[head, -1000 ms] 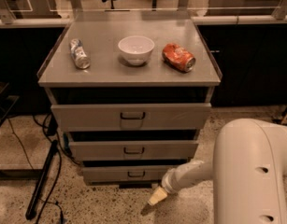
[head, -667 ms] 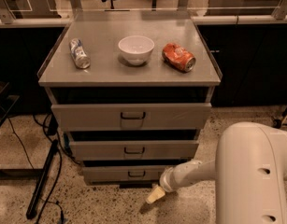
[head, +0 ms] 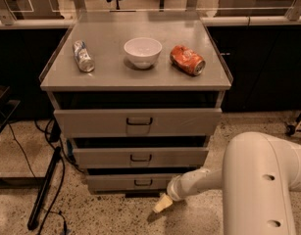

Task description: Open bottom drawer

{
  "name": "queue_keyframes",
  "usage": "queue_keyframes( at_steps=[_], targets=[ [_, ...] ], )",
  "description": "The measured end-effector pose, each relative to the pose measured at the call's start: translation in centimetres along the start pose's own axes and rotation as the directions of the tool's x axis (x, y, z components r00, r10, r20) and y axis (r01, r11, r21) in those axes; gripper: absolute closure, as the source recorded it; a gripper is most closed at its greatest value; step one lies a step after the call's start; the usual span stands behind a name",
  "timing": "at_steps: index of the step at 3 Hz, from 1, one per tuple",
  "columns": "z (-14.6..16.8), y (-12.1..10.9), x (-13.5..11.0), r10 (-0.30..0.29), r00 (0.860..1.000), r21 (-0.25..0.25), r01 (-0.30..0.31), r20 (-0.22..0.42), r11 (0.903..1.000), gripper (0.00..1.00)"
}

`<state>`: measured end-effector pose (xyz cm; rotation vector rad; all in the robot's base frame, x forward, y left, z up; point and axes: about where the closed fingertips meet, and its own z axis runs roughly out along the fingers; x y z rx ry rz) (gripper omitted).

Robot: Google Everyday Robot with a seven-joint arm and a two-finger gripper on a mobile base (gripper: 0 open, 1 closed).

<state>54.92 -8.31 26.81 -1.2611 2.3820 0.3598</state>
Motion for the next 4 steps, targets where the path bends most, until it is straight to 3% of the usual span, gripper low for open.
queue_keyframes(
  at_steps=[3,4],
  targets=[
    [3.7,-3.2,-0.2,-0.023,0.999,0.025,0.024,-0.038,0.9994,0.0],
    [8.9,-5.3,-0.2,-0.047,0.993,0.031,0.05,-0.105,0.9983,0.0]
  ],
)
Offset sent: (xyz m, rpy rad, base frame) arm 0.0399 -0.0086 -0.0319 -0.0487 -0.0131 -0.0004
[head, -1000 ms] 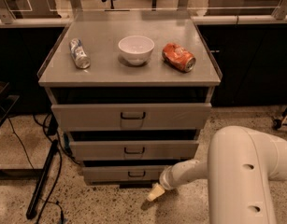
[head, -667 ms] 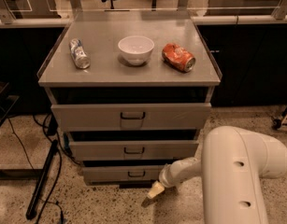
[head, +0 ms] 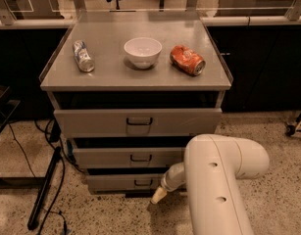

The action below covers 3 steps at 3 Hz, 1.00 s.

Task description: Open bottom drawer

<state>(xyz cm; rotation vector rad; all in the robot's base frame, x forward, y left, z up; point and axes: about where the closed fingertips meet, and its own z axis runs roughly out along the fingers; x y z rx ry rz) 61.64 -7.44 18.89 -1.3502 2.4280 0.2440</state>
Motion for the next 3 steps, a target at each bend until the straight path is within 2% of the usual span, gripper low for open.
queue_keyframes(
  at_steps=[1,2,3],
  targets=[
    [0.6,-0.1,-0.1,-0.005,1.0,-0.003,0.005,-0.009,1.0,0.0],
    [-1.4,3.4,2.4,-0.027,0.997,-0.05,0.024,-0.07,0.9985,0.0],
    [-1.0,3.2,2.0,-0.03,0.998,-0.045,0.027,-0.056,0.9986,0.0]
  ],
)
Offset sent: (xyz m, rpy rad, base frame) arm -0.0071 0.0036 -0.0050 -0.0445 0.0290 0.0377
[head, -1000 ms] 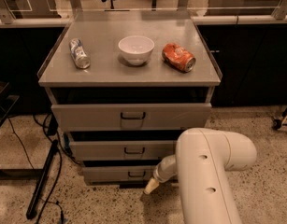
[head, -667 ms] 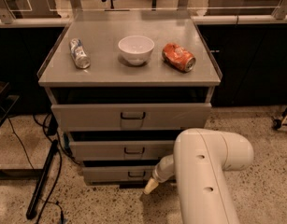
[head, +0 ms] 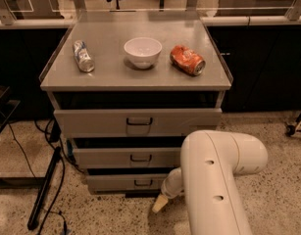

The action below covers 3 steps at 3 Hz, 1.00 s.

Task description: Open bottom drawer

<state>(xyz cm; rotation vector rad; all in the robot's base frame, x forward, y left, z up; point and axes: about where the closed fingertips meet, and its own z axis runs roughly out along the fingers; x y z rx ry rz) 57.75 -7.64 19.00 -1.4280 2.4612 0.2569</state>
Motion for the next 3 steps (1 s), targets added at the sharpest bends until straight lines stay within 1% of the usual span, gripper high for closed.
queue_keyframes(
  at_steps=[1,2,3],
  targets=[
    [0.7,-3.3,-3.2,-0.014,0.999,0.062,0.011,0.05,0.998,0.0],
    [3.4,-2.3,-2.0,-0.023,0.999,0.03,0.022,0.028,0.9993,0.0],
    [1.7,-0.8,-0.2,-0.027,0.999,0.012,0.027,0.023,0.9996,0.0]
  ],
)
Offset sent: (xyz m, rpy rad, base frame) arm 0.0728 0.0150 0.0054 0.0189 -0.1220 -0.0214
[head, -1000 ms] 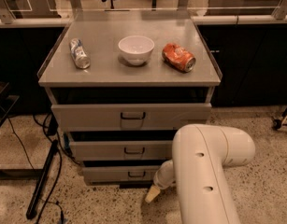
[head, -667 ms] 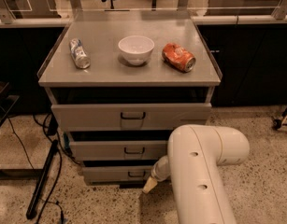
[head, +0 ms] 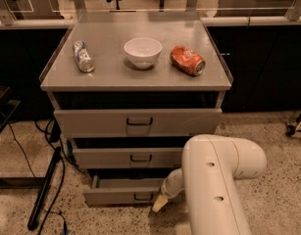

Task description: Open bottom drawer

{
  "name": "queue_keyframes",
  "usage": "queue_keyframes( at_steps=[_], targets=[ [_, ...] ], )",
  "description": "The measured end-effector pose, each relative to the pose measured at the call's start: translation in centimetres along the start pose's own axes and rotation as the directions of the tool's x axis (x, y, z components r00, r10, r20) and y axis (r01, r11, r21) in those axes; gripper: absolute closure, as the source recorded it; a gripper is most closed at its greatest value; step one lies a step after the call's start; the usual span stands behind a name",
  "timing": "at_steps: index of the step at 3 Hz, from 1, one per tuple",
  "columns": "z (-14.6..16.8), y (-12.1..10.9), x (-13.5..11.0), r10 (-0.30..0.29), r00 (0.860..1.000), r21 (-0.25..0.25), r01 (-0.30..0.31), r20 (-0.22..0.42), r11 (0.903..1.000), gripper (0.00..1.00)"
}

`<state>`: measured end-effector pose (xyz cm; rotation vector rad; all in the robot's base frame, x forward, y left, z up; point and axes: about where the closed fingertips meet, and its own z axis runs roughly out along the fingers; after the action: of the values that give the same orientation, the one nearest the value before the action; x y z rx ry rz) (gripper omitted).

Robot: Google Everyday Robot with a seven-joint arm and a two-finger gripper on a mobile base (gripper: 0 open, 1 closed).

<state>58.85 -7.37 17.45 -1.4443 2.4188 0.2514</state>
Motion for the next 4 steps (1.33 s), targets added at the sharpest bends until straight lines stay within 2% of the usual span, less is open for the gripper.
queue_keyframes(
  at_steps=[1,2,3,4],
  targets=[
    [0.0,0.0,0.0,0.0,1.0,0.0,0.0,0.0,1.0,0.0],
    [0.0,1.8,1.6,-0.017,0.999,-0.043,0.015,-0.048,0.9989,0.0],
    [-1.2,5.2,5.6,-0.007,0.995,-0.098,-0.003,-0.104,0.9952,0.0],
    [-0.9,5.5,5.9,-0.013,0.994,-0.11,0.001,-0.105,0.9939,0.0]
  ],
)
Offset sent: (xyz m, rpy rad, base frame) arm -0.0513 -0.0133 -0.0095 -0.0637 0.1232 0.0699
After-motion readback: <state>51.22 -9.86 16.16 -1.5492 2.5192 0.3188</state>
